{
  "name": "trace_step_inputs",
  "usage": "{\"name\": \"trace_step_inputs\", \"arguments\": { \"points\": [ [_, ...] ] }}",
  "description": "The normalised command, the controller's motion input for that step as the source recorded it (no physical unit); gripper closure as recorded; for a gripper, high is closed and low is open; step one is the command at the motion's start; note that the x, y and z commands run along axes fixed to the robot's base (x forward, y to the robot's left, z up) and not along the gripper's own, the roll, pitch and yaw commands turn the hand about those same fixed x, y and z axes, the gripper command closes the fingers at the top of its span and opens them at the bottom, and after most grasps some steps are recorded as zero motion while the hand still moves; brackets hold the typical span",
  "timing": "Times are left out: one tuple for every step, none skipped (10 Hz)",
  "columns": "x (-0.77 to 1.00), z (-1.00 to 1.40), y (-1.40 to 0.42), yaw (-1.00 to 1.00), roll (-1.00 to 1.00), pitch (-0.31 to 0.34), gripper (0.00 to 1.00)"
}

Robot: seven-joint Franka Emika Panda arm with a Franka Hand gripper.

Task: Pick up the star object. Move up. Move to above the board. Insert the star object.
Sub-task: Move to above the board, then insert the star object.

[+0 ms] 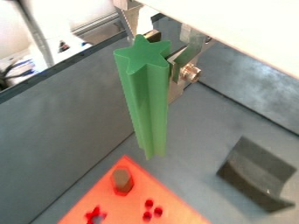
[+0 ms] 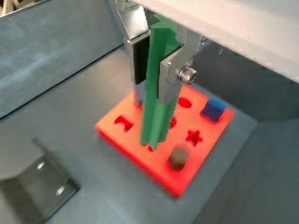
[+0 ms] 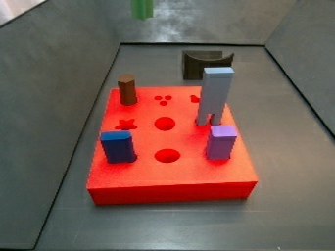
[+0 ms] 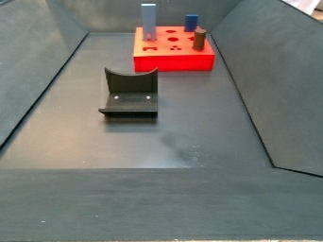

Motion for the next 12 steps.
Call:
{"name": "trace_step_inputs", "arguments": {
  "points": [
    [0.34,0.15,-1.0,0.0,0.01,0.127,1.0],
    [0.36,0.15,-1.0,0.0,0.01,0.132,1.0],
    [0.34,0.14,-0.86,0.01,0.01,0.143,1.0],
    [0.24,0.09,-0.54,0.01,0.03,0.136,1.0],
    [0.17,0.06,-0.3,0.01,0.04,0.124,1.0],
    [0.11,0.04,-0.17,0.01,0.04,0.098,1.0],
    [0.0,-0.02,0.0,0.0,-0.03,0.0,1.0],
    [0.0,-0.11,0.02,-0.01,-0.11,-0.01,1.0],
    [0.0,-0.14,0.04,0.0,-0.12,0.0,1.0],
    [0.0,-0.09,0.0,0.0,-0.08,0.0,1.0],
    [-0.01,-0.17,0.02,-0.09,-0.1,0.0,1.0],
    [-0.22,-0.29,0.0,-0.51,-0.17,0.001,1.0]
  ]
}}
